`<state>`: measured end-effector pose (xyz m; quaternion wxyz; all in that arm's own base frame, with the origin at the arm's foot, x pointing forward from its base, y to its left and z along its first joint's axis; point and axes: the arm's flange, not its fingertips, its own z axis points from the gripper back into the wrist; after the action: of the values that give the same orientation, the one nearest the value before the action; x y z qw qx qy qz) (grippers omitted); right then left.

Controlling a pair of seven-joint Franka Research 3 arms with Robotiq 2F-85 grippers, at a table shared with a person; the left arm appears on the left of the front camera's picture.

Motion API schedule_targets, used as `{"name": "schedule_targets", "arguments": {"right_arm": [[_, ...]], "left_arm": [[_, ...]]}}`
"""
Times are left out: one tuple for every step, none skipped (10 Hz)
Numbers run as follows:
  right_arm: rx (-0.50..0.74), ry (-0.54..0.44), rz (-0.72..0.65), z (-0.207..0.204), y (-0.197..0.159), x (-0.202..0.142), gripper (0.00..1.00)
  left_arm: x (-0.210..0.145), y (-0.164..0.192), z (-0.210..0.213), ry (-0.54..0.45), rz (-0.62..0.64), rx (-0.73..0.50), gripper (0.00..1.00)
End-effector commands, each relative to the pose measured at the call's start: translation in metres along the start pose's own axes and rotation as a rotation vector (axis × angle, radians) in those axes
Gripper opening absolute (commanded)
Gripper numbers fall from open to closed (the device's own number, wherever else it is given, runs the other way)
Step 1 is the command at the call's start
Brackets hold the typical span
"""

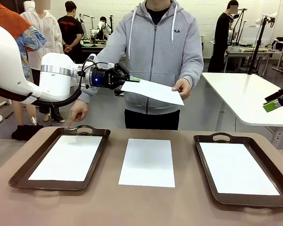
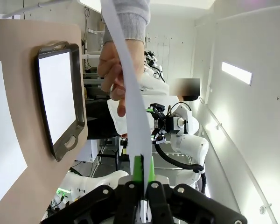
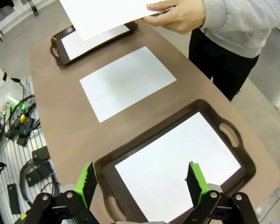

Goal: Sort the A4 documents.
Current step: Receive the A4 Paper, then place the A4 Paper in the designated Handle tray.

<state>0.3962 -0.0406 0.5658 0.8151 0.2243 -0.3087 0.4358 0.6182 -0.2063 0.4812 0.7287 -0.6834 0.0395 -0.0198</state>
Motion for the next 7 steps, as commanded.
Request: {"name": "schedule_targets", "arguments": {"right_arm": [[0.004, -0.004, -0.003, -0.0003, 0.0002, -0.0006, 1.00], [0.004, -0.004, -0.003, -0.0003, 0.0002, -0.0006, 1.00], [0.004, -0.004, -0.003, -0.0003, 0.0002, -0.0006, 1.00], [0.004, -0.004, -0.003, -0.0003, 0.0002, -0.0006, 1.00], [0.004, -0.004, -0.003, -0.0003, 0.0002, -0.0006, 1.00], [0.004, -0.004, -0.003, -0.0003, 0.0002, -0.0006, 1.00], [0.004, -0.004, -0.003, -0.0003, 0.0002, -0.0006, 1.00]], "left_arm": [[0.0007, -0.0002, -0.0004, -0.010, 0.010, 0.004, 0.00], [0.0007, -0.0002, -0.0004, -0.010, 0.010, 0.004, 0.00], [0.0007, -0.0002, -0.0004, -0.010, 0.010, 0.004, 0.00], [0.0007, -0.0002, -0.0004, -0.010, 0.010, 0.004, 0.00], [0.0007, -0.0002, -0.0004, -0.010, 0.010, 0.004, 0.00], [0.0007, -0.0002, -0.0004, -0.010, 0.010, 0.004, 0.00], [0.0007, -0.0002, -0.0004, -0.010, 0.010, 0.004, 0.00]]}}
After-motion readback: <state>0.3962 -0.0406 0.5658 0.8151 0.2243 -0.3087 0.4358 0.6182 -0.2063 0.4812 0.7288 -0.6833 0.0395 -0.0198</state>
